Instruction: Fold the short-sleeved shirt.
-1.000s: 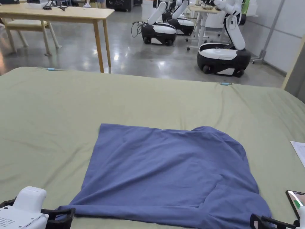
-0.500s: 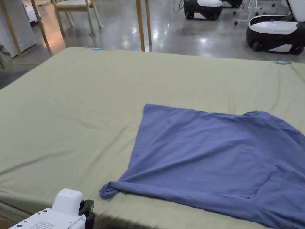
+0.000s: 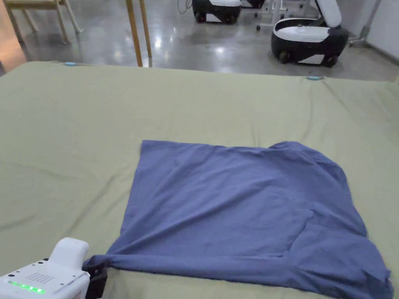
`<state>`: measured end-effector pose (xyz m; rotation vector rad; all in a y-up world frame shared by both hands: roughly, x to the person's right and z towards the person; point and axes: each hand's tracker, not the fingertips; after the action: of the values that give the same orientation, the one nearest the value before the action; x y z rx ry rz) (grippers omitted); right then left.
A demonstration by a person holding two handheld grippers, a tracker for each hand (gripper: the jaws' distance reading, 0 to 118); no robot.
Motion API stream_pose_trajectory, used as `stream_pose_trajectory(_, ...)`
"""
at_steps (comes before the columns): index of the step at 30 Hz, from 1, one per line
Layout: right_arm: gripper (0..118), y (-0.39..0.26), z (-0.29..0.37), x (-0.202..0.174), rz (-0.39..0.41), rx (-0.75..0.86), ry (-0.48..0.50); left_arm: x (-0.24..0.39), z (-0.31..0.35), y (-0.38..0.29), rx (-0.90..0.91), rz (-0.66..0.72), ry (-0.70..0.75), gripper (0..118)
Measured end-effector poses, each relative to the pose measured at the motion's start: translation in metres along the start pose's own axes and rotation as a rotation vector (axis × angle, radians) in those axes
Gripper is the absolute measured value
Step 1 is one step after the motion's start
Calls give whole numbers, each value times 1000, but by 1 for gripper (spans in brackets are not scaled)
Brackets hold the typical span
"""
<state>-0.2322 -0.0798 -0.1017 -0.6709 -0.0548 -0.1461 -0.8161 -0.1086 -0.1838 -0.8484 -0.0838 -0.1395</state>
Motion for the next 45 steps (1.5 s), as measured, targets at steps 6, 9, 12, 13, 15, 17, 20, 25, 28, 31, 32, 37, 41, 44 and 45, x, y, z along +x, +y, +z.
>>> stream_pose_trajectory(6, 103, -6, 0, 2, 41, -8, 25, 6, 0, 4, 3, -41, -15, 12)
stream_pose_trajectory(9, 106, -9, -7, -12, 135, -6, 16, 27, 21, 12, 27, -44, -1, 12)
stream_pose_trajectory(12, 105, -10, -32, -16, 172, -40, 37, 28, 29, 19, 25, -26, -13, 12)
stream_pose_trajectory(13, 102, -9, -40, -16, 167, -55, 65, 30, 30, 21, 25, -23, -14, 12)
stream_pose_trajectory(15, 68, -5, -57, -11, 113, -73, 116, 36, 32, 22, 20, -21, -14, 12)
stream_pose_trajectory(17, 21, -1, -74, -4, 70, -127, 118, 30, 30, 23, 9, -16, -24, 11)
stream_pose_trajectory(20, 9, 8, -66, 3, 18, -54, 161, 25, 28, 24, 0, -25, -23, 9)
stream_pose_trajectory(25, 9, 36, -46, 4, 16, -18, 158, 21, 36, 44, 3, -98, 12, 8)
stream_pose_trajectory(28, 9, 70, -44, -6, 43, 7, 155, 23, 39, 74, 20, -170, 44, 8)
stream_pose_trajectory(31, 9, 111, -58, -14, 60, 22, 151, 20, 28, 114, 3, -210, 39, 8)
stream_pose_trajectory(32, 9, 123, -67, -17, 71, 19, 145, 18, 18, 125, -5, -223, 41, 8)
stream_pose_trajectory(37, 9, 170, -139, -26, 68, -38, 118, 11, -48, 174, -153, -235, 39, 8)
stream_pose_trajectory(41, 9, 179, -191, -29, 33, -142, 64, 10, -89, 189, -262, -182, -2, 8)
stream_pose_trajectory(44, 9, 172, -216, -29, -27, -223, 49, 18, -102, 191, -290, -200, 20, 8)
stream_pose_trajectory(45, 10, 169, -218, -27, -47, -228, 58, 21, -101, 192, -282, -218, 36, 9)
